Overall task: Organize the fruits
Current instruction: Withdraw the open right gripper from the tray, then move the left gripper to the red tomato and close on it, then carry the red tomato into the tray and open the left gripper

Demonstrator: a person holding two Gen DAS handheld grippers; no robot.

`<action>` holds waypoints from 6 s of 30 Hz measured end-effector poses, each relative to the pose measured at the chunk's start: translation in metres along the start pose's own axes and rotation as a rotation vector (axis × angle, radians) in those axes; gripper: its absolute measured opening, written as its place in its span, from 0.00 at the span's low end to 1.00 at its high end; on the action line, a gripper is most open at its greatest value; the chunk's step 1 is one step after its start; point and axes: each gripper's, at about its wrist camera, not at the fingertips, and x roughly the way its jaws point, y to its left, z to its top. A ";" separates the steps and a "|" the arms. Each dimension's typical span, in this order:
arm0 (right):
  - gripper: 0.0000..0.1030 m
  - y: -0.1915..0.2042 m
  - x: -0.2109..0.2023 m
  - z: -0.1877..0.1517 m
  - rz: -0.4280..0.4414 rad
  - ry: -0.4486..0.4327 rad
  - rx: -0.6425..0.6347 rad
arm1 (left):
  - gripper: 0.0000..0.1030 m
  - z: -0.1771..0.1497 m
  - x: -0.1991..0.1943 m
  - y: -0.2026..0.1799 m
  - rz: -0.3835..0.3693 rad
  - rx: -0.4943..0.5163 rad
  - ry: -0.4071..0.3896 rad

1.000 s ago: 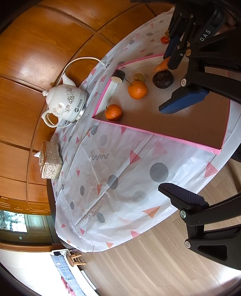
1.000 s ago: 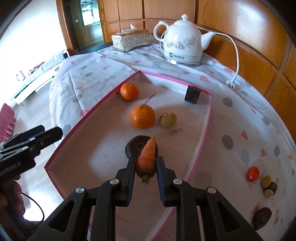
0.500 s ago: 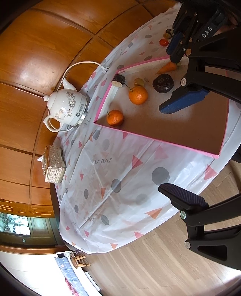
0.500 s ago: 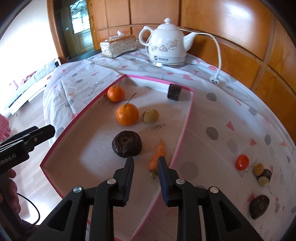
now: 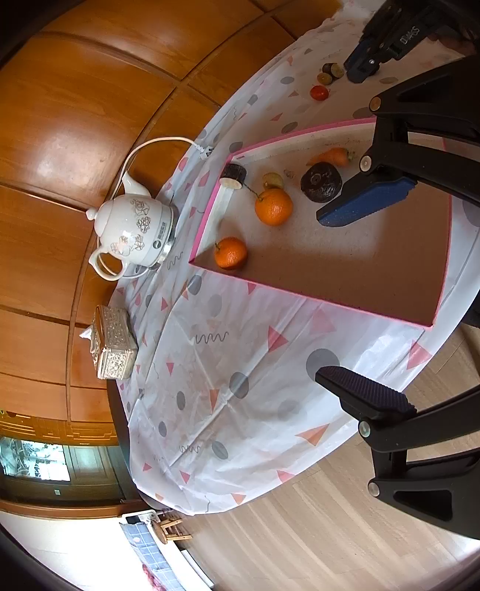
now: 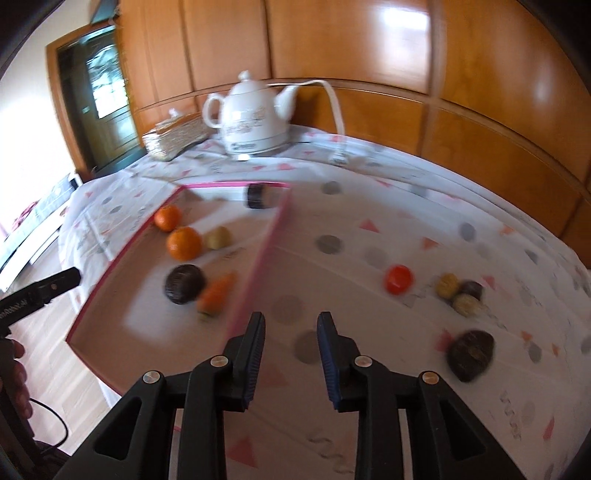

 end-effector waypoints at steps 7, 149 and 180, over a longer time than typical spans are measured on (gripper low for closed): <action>0.28 -0.047 -0.010 -0.023 -0.094 0.005 0.111 | 0.76 -0.001 -0.001 -0.007 -0.009 0.025 0.001; 0.40 -0.256 -0.060 -0.150 -0.731 -0.007 0.579 | 0.27 0.022 0.063 -0.053 -0.191 0.106 0.163; 0.40 -0.255 -0.059 -0.150 -0.731 -0.001 0.578 | 0.34 0.014 0.069 -0.045 -0.116 0.090 0.149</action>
